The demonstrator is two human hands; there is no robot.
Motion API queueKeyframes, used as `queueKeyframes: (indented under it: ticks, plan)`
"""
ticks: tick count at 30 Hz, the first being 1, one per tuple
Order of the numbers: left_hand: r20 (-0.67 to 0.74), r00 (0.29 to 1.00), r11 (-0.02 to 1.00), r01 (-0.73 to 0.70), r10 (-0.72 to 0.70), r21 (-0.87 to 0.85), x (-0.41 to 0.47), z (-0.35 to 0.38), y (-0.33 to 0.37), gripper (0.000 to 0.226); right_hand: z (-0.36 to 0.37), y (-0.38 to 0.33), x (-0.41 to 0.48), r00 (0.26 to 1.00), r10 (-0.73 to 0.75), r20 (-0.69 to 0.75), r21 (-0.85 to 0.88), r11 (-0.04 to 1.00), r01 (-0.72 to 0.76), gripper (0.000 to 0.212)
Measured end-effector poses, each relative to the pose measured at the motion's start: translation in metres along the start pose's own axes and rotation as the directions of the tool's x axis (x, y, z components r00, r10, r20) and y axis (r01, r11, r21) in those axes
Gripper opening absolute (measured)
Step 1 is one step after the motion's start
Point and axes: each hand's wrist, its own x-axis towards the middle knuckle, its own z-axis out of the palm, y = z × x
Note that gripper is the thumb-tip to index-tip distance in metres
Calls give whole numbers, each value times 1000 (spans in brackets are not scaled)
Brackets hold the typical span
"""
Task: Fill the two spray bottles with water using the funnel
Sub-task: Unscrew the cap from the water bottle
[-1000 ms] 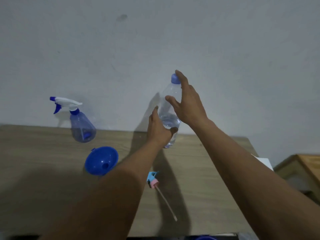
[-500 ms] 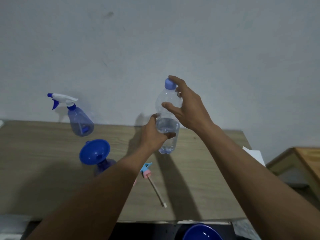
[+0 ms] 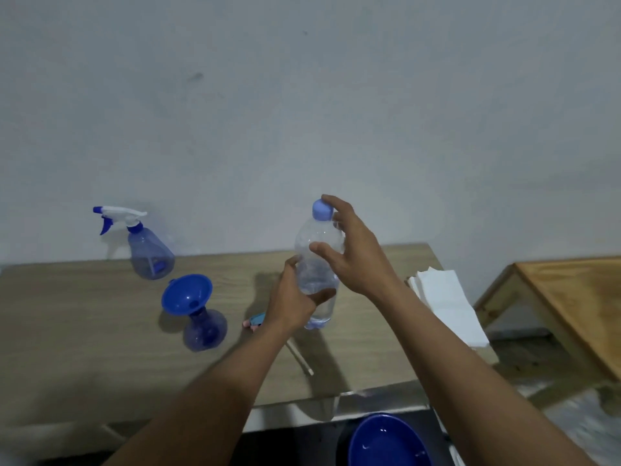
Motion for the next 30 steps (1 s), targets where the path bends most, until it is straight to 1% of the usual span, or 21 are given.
queueKeyframes:
  ticks: [2, 3, 4, 5, 6, 7, 9, 10, 11, 14, 18, 21, 23, 27, 30]
  plan:
    - [14, 1000, 1000, -10, 10, -18, 1, -4, 3, 78, -2, -5, -2, 999, 30, -10, 24, 999, -30, 65]
    - [20, 1000, 1000, -7, 8, -28, 1, -7, 5, 72, -3, -9, -2, 997, 74, -21, 63, 995, -72, 59]
    - [12, 1000, 1000, -9, 9, -19, 0, -9, 4, 61, -4, -13, -1, 991, 127, -30, 112, 986, -123, 53]
    - [10, 1000, 999, 1, 0, -51, -2, -10, 4, 49, -3, -17, 0, 984, 174, -37, 152, 974, -166, 48]
    - [3, 1000, 998, 8, -8, -57, -5, -10, 3, 44, -2, -20, 1, 979, 201, -45, 166, 967, -191, 45]
    - [-1, 1000, 997, 19, -19, -74, -7, -11, 3, 48, -1, -22, 2, 977, 208, -51, 163, 967, -198, 42]
    - [28, 1000, 997, 14, -12, -71, -8, -12, 3, 72, 2, -25, 3, 977, 204, -64, 152, 969, -193, 35]
    - [42, 999, 997, 7, -4, -75, -7, -14, 3, 79, 3, -26, 4, 975, 211, -68, 153, 968, -199, 33]
    - [55, 998, 997, 12, -8, -81, -5, -15, 2, 80, 3, -26, 6, 972, 223, -66, 155, 965, -211, 31]
    - [75, 997, 997, 29, -23, -73, -2, -18, 5, 75, -1, -27, 10, 966, 256, -37, 166, 955, -247, 26]
    - [80, 997, 997, 26, -20, -78, -3, -18, 2, 73, -5, -29, 10, 970, 244, 6, 205, 949, -240, 21]
    - [72, 997, 998, 9, -5, -62, -4, -18, 7, 71, -6, -31, 12, 969, 247, 18, 204, 948, -246, 29]
    - [81, 997, 998, -4, 8, -57, -4, -18, 7, 71, -7, -33, 14, 967, 256, -2, 191, 949, -251, 32]
    - [75, 997, 996, 12, -6, -84, -4, -16, 1, 73, -6, -30, 17, 973, 229, 38, 213, 949, -232, 16]
    - [63, 998, 995, -1, 7, -99, -4, -14, 1, 76, -6, -30, 14, 971, 240, 14, 248, 939, -236, 20]
